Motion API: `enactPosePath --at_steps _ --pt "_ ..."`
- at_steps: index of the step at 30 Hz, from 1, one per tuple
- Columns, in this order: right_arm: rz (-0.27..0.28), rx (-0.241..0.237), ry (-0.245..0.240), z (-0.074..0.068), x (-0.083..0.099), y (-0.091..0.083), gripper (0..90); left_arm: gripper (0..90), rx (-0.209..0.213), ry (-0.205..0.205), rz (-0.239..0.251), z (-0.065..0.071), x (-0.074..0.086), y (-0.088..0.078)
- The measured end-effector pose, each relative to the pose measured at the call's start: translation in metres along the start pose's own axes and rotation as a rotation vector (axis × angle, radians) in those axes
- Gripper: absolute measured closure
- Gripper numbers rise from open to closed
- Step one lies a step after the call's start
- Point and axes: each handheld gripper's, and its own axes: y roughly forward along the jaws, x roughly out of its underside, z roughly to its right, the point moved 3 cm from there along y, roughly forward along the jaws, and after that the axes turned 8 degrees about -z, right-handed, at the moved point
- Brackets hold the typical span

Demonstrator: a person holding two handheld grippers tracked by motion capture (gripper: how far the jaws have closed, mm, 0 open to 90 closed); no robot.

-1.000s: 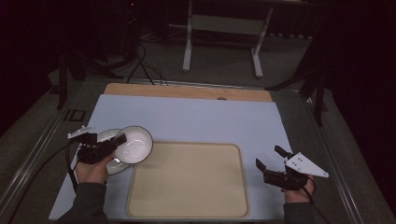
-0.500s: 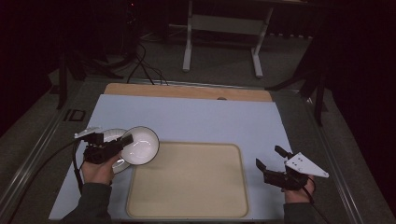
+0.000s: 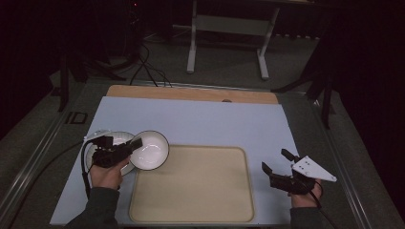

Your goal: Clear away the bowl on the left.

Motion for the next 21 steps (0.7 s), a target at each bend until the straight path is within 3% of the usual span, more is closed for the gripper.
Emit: enactPosePath --at_steps 21 --pt "-0.001 0.001 -0.001 0.0 0.0 0.0 14.8 76.3 0.036 0.028 -0.025 0.018 0.003 0.012"
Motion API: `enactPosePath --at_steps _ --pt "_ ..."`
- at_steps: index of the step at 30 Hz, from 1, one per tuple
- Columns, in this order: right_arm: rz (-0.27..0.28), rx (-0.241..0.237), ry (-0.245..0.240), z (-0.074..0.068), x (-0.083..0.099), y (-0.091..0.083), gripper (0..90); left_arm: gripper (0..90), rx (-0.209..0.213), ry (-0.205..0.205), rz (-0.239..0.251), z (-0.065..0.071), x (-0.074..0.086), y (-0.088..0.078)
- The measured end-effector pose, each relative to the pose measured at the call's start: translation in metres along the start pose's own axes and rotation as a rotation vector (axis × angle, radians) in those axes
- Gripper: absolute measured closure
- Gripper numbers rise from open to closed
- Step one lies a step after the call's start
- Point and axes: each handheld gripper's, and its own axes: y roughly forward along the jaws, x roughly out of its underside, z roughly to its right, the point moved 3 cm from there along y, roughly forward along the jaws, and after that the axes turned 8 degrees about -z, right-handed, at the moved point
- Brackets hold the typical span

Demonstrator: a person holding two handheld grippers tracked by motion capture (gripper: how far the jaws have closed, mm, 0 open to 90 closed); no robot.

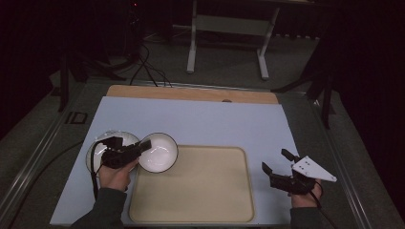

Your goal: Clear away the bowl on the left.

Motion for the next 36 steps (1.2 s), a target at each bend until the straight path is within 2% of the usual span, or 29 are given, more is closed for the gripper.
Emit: enactPosePath --at_steps 36 --pt "0.003 -0.004 0.002 0.0 0.0 -0.001 14.8 76.1 0.031 0.051 -0.052 0.024 0.008 0.021"
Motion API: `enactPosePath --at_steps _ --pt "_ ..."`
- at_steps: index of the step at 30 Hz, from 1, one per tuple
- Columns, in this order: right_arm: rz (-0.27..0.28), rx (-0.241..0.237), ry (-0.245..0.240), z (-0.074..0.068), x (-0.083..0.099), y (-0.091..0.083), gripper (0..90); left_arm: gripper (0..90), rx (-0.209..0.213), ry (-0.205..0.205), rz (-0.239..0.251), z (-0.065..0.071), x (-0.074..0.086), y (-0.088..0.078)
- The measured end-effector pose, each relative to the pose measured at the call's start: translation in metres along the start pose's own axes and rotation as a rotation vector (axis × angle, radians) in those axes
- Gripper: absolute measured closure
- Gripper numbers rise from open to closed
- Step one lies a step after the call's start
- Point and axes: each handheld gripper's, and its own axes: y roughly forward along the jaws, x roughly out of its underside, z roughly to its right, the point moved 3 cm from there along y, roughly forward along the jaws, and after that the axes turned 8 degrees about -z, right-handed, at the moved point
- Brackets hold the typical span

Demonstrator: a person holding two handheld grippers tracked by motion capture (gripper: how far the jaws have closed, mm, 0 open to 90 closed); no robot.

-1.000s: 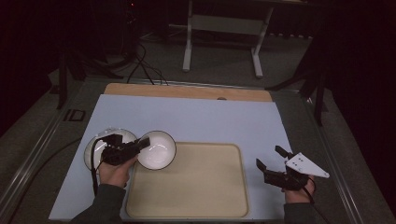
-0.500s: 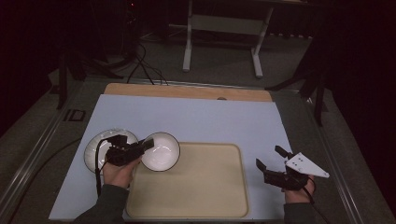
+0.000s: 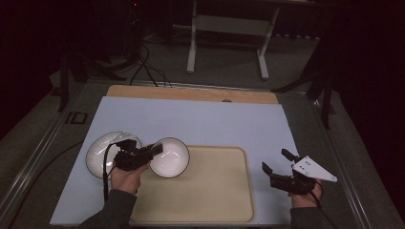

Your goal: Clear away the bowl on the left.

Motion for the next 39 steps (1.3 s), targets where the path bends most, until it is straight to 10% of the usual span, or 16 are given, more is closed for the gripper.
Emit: enactPosePath --at_steps 39 --pt "0.002 0.001 0.001 0.0 0.0 0.0 14.8 75.7 0.005 0.054 -0.109 0.026 0.023 0.05"
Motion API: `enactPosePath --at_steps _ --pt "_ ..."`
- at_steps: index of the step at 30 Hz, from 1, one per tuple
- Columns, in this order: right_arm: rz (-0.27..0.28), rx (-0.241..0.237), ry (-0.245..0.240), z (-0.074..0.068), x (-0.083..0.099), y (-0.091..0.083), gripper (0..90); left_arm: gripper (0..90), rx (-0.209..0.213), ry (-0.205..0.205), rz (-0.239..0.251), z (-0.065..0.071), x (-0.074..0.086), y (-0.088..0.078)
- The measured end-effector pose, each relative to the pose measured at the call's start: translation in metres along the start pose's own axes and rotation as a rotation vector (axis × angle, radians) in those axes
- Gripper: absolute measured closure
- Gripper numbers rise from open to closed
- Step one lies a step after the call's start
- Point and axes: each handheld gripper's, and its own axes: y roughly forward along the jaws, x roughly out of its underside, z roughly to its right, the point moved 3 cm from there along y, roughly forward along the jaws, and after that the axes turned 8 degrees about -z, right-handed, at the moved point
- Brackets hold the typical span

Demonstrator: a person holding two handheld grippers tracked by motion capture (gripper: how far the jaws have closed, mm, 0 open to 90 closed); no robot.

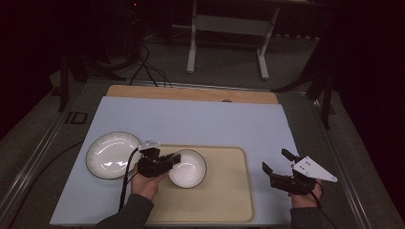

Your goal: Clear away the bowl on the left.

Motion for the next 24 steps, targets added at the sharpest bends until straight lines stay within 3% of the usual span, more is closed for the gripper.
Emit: enactPosePath --at_steps 14,24 --pt "0.0 0.001 0.001 0.0 0.0 0.0 14.8 75.6 -0.023 -0.002 -0.032 -0.003 0.007 0.018" --pt "0.0 0.0 0.001 0.0 0.0 0.0 14.8 75.7 -0.012 -0.021 -0.058 -0.004 0.013 0.029"
